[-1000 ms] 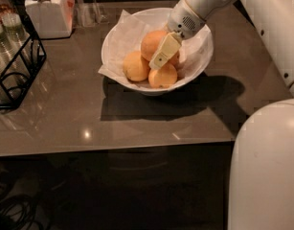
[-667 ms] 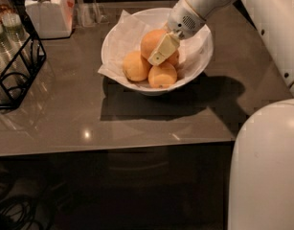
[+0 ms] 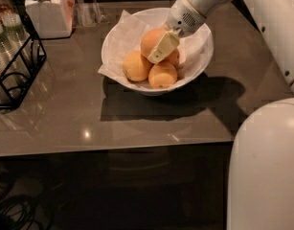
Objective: Pick orange from white bowl
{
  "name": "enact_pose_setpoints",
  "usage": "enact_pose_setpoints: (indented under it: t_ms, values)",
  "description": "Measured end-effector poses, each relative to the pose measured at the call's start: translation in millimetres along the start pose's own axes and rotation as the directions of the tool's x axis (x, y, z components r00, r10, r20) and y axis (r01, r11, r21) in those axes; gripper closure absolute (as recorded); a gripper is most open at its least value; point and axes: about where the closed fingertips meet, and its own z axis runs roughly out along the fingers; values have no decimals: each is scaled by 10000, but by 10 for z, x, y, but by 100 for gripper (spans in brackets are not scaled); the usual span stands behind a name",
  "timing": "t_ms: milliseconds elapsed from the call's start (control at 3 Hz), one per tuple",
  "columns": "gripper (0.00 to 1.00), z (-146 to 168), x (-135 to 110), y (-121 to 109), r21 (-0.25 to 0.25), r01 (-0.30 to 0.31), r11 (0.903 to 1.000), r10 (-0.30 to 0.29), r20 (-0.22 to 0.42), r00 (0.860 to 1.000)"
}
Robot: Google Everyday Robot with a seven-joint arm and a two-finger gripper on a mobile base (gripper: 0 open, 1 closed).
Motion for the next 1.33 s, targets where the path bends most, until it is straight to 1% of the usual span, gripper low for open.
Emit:
enact_pose_setpoints:
  t_ms: [333, 667, 1000, 1333]
  values:
    - [100, -360, -12, 185, 1042, 402, 9937, -442, 364, 9984]
    - [100, -748, -13, 542, 2260, 475, 9730, -726, 1038, 9919]
    - [100, -1038, 30, 930, 3187, 419, 9469, -963, 1571, 9829]
    - [100, -1251, 108, 1354, 4067, 165, 9134, -1097, 2067, 9722]
